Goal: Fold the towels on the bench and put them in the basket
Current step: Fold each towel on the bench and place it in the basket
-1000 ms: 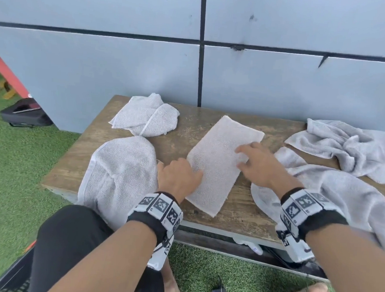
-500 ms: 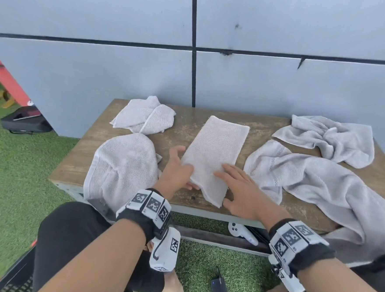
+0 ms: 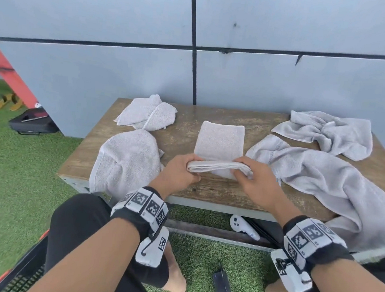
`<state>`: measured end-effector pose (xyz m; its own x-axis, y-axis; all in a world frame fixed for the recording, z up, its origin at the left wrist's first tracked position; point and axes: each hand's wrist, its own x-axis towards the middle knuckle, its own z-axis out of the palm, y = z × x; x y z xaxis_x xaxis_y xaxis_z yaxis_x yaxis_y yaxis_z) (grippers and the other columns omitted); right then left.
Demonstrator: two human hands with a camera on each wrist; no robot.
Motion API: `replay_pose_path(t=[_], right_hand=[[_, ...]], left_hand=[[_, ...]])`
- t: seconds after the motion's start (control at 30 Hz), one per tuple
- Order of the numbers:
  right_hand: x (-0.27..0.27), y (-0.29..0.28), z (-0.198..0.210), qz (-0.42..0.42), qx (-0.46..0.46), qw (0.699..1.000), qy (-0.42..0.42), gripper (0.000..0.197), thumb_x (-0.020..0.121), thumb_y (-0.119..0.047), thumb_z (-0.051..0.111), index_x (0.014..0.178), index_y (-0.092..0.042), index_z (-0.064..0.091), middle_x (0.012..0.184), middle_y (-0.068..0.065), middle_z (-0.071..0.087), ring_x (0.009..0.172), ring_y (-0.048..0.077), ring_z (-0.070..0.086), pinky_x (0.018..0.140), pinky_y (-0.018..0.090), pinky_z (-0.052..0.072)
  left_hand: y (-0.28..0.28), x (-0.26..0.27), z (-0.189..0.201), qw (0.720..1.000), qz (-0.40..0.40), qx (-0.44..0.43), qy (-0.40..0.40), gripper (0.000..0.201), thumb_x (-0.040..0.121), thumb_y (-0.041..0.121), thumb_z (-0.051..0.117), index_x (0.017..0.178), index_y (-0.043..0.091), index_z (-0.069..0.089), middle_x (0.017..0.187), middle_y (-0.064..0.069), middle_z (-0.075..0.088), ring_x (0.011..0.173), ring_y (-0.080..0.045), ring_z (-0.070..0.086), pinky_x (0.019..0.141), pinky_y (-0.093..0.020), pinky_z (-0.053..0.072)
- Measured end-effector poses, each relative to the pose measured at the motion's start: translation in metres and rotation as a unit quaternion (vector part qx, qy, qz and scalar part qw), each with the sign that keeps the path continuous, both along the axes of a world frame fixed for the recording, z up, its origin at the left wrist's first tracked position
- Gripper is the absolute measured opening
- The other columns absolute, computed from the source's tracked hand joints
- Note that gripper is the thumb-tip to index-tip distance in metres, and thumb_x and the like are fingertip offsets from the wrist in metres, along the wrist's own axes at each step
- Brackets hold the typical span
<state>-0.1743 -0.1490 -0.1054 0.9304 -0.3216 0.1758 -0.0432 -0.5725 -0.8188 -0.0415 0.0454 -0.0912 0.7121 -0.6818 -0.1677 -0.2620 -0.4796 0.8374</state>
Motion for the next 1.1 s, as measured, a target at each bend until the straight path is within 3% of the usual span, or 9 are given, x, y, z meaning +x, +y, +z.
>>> replay_pose_path(t=[0.1, 0.17, 0.27, 0.4, 0.5, 0.6, 0.73, 0.83, 1.1], right_hand=[[-0.002, -0.001, 0.009, -0.012, 0.039, 0.999, -0.027, 0.005, 0.097, -0.031, 0.064, 0.098, -0.029, 0.068, 0.076, 0.0, 0.069, 0.063, 0.011, 0.061, 0.061, 0.03, 0.05], [-0.003, -0.003, 0.012, -0.007, 0.088, 0.996, -0.027, 0.018, 0.093, -0.033, 0.07, 0.11, -0.029, 0.069, 0.096, -0.01, 0.076, 0.089, 0.006, 0.07, 0.08, 0.028, 0.055], [-0.003, -0.007, 0.008, 0.02, 0.107, 0.993, 0.047, 0.04, 0.088, -0.031, 0.076, 0.126, -0.03, 0.065, 0.113, -0.017, 0.073, 0.106, 0.005, 0.068, 0.094, 0.033, 0.054], [-0.002, -0.008, 0.003, 0.022, 0.136, 0.988, 0.075, 0.03, 0.097, -0.028, 0.065, 0.127, -0.028, 0.064, 0.103, -0.002, 0.078, 0.094, 0.032, 0.073, 0.084, 0.053, 0.058], [0.004, -0.007, -0.004, 0.018, 0.134, 0.987, 0.09, 0.027, 0.099, -0.028, 0.061, 0.126, -0.023, 0.064, 0.103, -0.002, 0.078, 0.095, 0.02, 0.074, 0.087, 0.048, 0.059], [0.013, -0.009, -0.02, 0.008, 0.085, 0.988, 0.132, 0.024, 0.096, -0.036, 0.062, 0.114, -0.021, 0.067, 0.1, 0.002, 0.077, 0.093, 0.026, 0.074, 0.084, 0.053, 0.059], [0.033, -0.013, -0.023, -0.007, 0.049, 0.991, 0.126, 0.043, 0.09, -0.05, 0.058, 0.11, -0.013, 0.063, 0.101, 0.013, 0.073, 0.094, 0.032, 0.071, 0.081, 0.055, 0.058], [0.053, -0.016, -0.017, -0.029, 0.003, 0.993, 0.118, 0.042, 0.093, -0.048, 0.056, 0.106, -0.008, 0.061, 0.099, 0.013, 0.071, 0.09, 0.031, 0.069, 0.078, 0.052, 0.057], [0.086, -0.024, -0.032, -0.093, -0.03, 0.972, 0.213, 0.035, 0.101, -0.037, 0.053, 0.076, -0.012, 0.049, 0.072, 0.004, 0.059, 0.065, 0.019, 0.057, 0.052, 0.028, 0.036]], left_hand=[[-0.002, -0.001, -0.002, 0.996, 0.047, -0.058, -0.043, 0.008, 0.092, 0.022, 0.071, 0.098, 0.026, 0.073, 0.083, 0.0, 0.061, 0.058, -0.009, 0.048, 0.05, -0.012, 0.039], [-0.005, -0.003, -0.002, 0.993, 0.065, -0.09, -0.033, 0.016, 0.096, 0.028, 0.065, 0.11, 0.026, 0.071, 0.086, 0.006, 0.065, 0.058, -0.004, 0.048, 0.05, -0.011, 0.039], [-0.008, -0.007, 0.0, 0.988, 0.093, -0.122, 0.007, 0.019, 0.102, 0.028, 0.057, 0.114, 0.026, 0.071, 0.064, 0.02, 0.066, 0.047, 0.0, 0.045, 0.048, -0.012, 0.038], [-0.009, -0.007, -0.007, 0.987, 0.122, -0.108, 0.012, 0.022, 0.102, 0.033, 0.055, 0.105, 0.019, 0.072, 0.089, 0.012, 0.074, 0.075, 0.001, 0.067, 0.06, -0.011, 0.049], [-0.011, -0.001, -0.021, 0.99, 0.132, -0.045, -0.022, 0.032, 0.1, 0.04, 0.055, 0.098, 0.013, 0.07, 0.085, 0.004, 0.073, 0.074, -0.012, 0.068, 0.064, -0.024, 0.052], [-0.014, 0.004, -0.034, 0.988, 0.146, 0.009, -0.04, 0.04, 0.098, 0.044, 0.057, 0.097, 0.006, 0.07, 0.087, -0.009, 0.075, 0.08, -0.026, 0.071, 0.073, -0.043, 0.057], [-0.022, 0.01, -0.037, 0.98, 0.186, 0.012, -0.069, 0.043, 0.099, 0.045, 0.053, 0.081, 0.007, 0.061, 0.075, -0.007, 0.068, 0.066, -0.023, 0.063, 0.063, -0.042, 0.051], [-0.031, 0.019, -0.035, 0.971, 0.211, 0.02, -0.112, 0.04, 0.101, 0.045, 0.049, 0.072, 0.017, 0.051, 0.071, 0.003, 0.06, 0.066, -0.015, 0.057, 0.064, -0.035, 0.046], [-0.046, 0.034, -0.047, 0.953, 0.203, 0.151, -0.169, 0.049, 0.102, 0.055, 0.032, 0.098, 0.015, 0.059, 0.095, -0.006, 0.066, 0.089, -0.03, 0.063, 0.078, -0.042, 0.05]])
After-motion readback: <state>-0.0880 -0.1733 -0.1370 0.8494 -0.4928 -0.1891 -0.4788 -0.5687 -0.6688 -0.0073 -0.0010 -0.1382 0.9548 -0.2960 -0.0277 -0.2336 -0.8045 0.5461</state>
